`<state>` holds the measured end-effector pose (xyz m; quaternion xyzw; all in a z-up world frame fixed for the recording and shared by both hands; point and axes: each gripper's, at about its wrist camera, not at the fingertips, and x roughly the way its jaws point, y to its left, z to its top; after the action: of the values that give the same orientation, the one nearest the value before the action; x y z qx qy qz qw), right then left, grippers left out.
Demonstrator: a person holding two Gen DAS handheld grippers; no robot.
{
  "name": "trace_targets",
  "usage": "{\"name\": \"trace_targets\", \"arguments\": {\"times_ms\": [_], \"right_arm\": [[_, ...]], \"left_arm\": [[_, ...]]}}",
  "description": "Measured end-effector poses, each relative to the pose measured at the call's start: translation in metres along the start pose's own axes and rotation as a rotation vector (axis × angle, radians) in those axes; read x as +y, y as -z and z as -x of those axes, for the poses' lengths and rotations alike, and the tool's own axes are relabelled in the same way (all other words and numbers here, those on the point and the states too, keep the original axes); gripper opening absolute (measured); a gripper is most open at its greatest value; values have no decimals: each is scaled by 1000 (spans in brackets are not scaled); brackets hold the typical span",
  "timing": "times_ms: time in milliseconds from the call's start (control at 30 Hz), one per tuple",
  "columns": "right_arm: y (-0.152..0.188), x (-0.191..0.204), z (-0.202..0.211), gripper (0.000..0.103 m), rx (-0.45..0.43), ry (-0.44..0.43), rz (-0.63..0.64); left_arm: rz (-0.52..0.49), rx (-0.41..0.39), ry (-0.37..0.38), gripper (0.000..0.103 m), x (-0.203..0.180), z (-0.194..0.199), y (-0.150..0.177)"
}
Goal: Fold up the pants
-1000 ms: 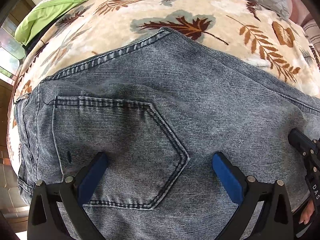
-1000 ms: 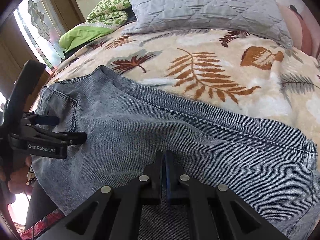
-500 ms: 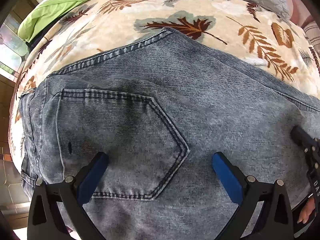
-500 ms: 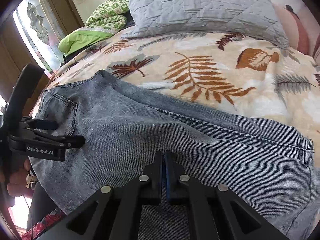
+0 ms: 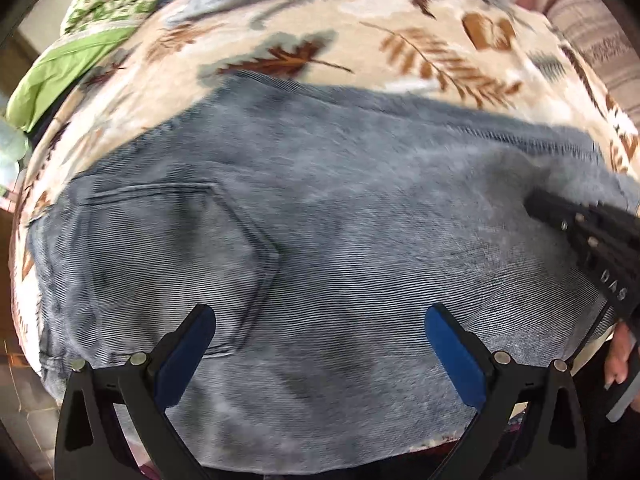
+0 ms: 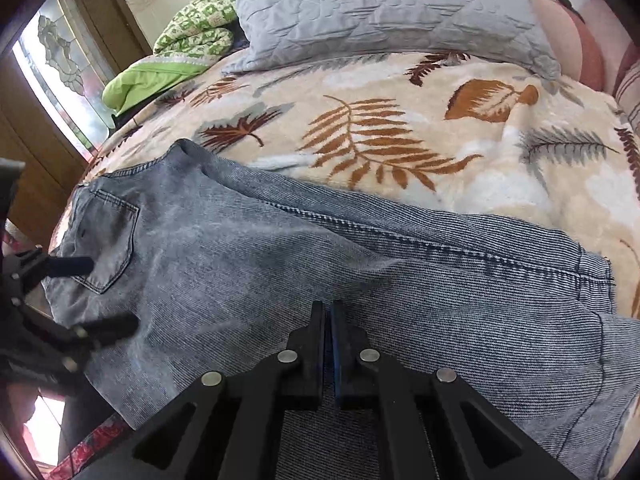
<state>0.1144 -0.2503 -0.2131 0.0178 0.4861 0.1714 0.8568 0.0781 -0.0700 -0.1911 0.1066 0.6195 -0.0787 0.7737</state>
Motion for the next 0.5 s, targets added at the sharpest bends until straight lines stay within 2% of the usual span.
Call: {"name": "trace_targets", "arguments": {"times_ms": [233, 500], "right_arm": [[-1, -7, -5, 5, 1, -34, -47], [-6, -5, -9, 5, -5, -19, -42]], "left_arm": [[42, -6, 9, 103, -2, -9, -2], [49, -27, -5, 103, -5, -13, -18]]}}
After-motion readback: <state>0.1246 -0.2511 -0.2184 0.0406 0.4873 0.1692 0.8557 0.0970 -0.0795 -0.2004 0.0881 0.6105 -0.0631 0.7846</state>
